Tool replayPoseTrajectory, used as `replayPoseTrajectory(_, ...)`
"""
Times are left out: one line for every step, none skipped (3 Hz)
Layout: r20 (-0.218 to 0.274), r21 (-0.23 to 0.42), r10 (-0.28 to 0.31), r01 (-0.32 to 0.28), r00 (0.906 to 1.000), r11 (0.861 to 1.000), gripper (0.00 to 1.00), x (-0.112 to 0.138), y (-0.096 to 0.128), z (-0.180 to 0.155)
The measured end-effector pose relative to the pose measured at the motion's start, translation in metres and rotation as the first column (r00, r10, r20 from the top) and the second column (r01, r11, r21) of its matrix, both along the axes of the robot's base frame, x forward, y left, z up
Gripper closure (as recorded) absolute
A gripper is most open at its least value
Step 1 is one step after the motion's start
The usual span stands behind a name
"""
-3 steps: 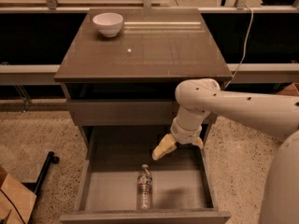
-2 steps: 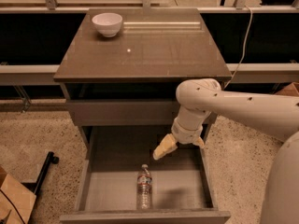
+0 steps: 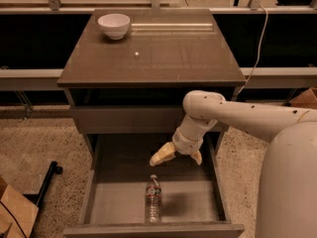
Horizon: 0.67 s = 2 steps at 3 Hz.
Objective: Pick water bottle from middle drawer and place on counter
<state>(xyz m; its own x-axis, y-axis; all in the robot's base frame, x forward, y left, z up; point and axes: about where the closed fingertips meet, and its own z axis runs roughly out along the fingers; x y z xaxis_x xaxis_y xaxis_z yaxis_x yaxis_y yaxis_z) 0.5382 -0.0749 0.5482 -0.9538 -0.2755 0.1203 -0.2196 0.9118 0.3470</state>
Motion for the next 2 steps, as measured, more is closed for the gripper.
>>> replayPoseTrajectory(-0.065, 0.027, -0.087, 0.089, 0.9941, 0.996, 0.00, 0.008, 0.023, -0.034)
replayPoseTrajectory(-0.134, 0.013, -0.178, 0.181, 0.9749, 0.983, 0.00, 0.003, 0.035, -0.066)
